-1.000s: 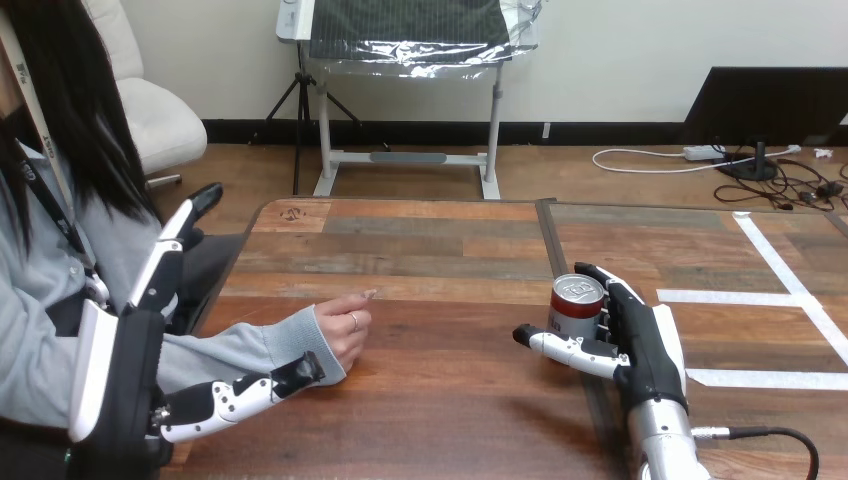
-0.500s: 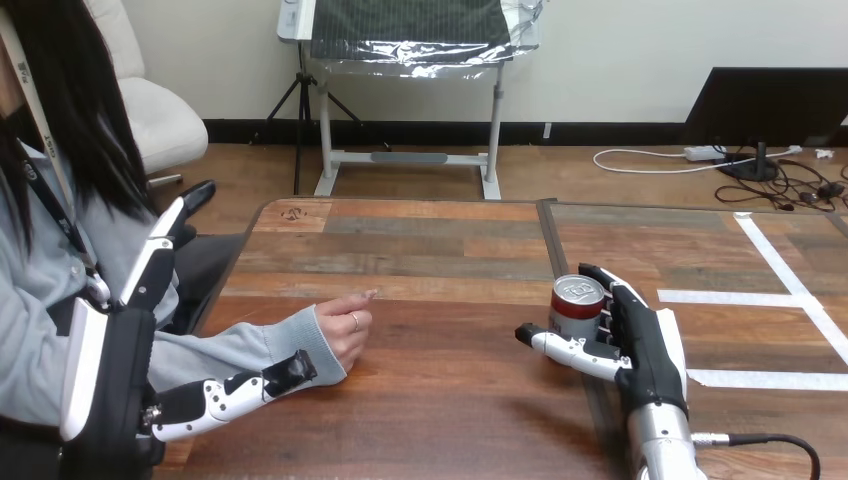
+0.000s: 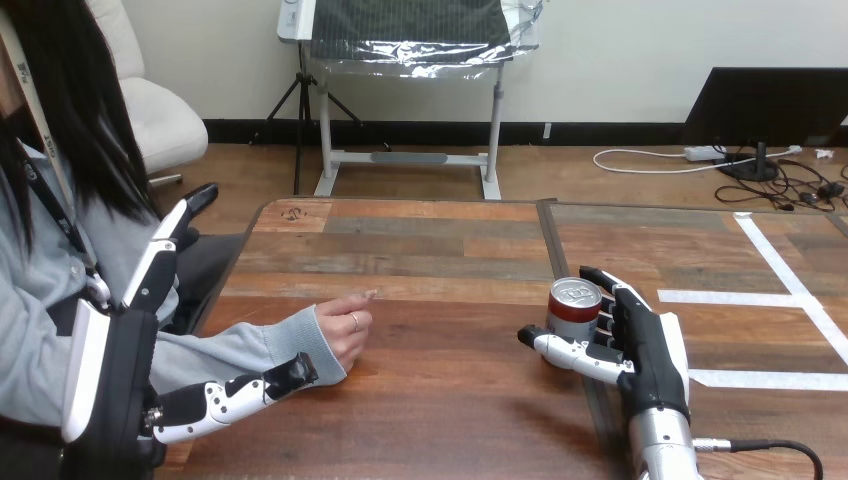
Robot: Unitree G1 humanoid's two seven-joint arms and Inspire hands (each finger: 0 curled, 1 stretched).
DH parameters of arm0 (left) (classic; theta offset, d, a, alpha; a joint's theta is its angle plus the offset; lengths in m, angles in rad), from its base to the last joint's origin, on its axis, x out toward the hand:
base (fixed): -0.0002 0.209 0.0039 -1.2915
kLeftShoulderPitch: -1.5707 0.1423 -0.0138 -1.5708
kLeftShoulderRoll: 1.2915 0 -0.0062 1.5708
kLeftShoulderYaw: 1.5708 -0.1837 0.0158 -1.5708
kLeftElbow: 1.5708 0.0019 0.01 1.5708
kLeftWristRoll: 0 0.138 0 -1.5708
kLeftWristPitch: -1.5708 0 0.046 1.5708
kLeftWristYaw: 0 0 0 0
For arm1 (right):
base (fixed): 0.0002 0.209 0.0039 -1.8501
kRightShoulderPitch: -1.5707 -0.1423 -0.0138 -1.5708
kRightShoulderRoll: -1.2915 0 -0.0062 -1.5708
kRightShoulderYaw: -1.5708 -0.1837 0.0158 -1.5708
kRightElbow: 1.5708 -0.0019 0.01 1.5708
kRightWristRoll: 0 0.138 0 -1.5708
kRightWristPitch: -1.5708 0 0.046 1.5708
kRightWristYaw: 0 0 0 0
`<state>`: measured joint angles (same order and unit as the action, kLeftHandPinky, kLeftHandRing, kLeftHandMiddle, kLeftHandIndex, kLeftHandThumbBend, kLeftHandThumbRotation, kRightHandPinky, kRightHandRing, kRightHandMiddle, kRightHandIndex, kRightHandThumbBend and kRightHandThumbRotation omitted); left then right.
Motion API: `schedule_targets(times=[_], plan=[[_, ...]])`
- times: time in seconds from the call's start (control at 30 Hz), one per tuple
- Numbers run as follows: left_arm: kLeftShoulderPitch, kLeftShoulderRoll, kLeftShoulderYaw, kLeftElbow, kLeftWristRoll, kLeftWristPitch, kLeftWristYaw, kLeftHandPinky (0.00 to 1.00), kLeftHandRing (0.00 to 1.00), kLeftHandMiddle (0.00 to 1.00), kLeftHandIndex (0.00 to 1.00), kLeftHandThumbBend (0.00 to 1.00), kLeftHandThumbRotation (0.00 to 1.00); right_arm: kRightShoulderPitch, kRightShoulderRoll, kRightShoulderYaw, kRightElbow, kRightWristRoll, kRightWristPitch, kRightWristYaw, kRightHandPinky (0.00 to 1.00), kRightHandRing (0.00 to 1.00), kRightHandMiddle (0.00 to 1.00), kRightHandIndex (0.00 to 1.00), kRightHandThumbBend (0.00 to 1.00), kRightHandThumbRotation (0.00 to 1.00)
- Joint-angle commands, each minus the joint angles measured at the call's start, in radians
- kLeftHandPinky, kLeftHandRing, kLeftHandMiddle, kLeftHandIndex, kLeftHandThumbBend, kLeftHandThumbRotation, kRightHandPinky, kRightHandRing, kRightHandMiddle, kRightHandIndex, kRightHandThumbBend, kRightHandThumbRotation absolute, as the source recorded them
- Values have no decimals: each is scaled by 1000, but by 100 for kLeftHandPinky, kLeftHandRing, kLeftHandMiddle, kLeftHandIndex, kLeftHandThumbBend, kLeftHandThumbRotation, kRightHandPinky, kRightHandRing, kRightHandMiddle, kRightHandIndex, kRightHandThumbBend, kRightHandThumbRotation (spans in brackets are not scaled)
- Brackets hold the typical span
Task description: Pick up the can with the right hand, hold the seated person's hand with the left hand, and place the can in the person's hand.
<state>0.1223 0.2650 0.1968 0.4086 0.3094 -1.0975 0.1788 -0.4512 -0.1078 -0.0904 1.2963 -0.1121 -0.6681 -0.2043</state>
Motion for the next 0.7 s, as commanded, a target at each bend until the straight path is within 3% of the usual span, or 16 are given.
schedule_targets(times=[0.0,0.43,0.67], plan=[[-19,9,-13,9,-7,-21,-2,87,93,91,90,100,47,-3,19,-13,1,13,-12,3,65,70,74,79,94,0],[-20,5,-25,13,-23,-31,-13,87,93,91,90,100,46,-6,13,4,-4,-18,-13,-64,45,53,61,63,84,0],[-19,5,-28,13,-29,-34,-14,87,93,92,90,100,46,-8,13,1,-5,-11,-3,-64,40,46,55,57,79,0]])
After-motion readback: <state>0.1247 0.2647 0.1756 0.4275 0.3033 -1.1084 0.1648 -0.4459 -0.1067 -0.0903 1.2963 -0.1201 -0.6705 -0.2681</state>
